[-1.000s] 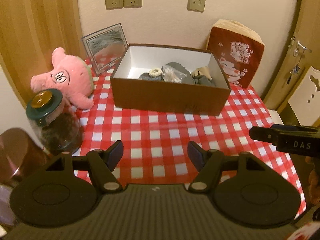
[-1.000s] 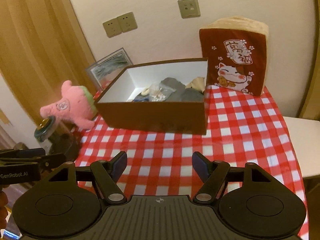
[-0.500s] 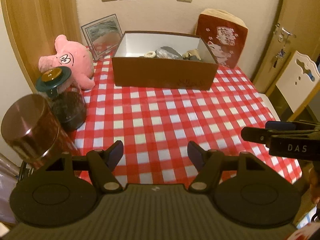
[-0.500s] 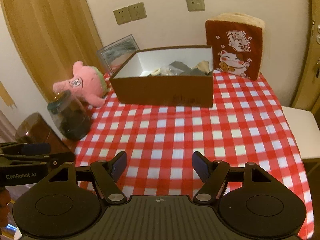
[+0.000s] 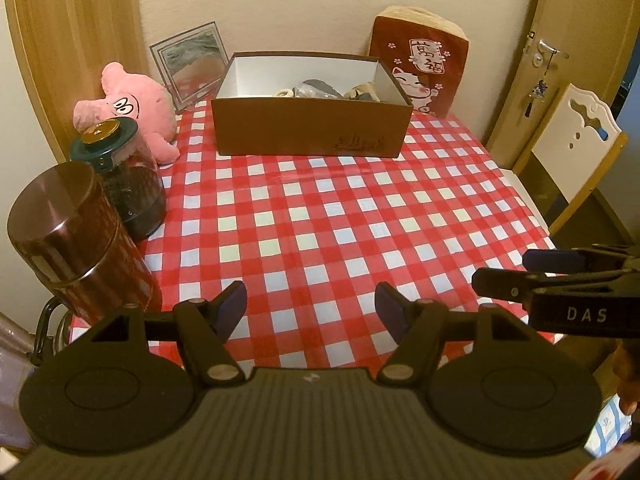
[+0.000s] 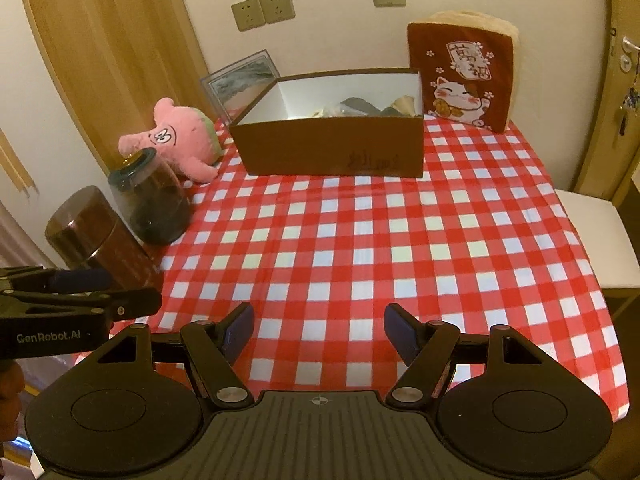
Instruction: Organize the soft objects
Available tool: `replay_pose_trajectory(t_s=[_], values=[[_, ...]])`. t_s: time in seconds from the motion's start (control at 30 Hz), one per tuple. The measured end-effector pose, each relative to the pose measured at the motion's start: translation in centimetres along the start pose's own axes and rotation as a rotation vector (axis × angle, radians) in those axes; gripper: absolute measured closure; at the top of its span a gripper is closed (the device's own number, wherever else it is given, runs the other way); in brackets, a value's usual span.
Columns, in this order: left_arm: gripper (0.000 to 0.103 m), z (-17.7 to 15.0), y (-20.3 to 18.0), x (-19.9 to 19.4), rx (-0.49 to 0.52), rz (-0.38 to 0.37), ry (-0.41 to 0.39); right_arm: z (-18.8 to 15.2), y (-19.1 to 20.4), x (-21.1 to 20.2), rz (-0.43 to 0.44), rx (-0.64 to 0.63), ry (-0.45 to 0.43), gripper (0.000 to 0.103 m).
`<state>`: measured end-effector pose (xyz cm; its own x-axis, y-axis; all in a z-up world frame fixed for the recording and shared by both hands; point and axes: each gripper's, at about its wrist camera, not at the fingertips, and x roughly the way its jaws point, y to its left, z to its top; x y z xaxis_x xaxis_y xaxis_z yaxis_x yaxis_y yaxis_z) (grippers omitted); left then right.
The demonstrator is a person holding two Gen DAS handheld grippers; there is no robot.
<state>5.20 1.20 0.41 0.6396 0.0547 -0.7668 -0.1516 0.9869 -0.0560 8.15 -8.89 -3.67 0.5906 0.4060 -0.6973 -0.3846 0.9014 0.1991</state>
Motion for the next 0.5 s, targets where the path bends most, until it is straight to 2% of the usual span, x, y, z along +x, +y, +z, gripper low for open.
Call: replay_pose_trajectory(t_s=[0.5], values=[[0.034, -0.38, 0.47, -0.55, -0.006, -0.004, -0.002, -0.39, 0.57, -0.37, -0.002, -0.004, -0.003, 0.032]])
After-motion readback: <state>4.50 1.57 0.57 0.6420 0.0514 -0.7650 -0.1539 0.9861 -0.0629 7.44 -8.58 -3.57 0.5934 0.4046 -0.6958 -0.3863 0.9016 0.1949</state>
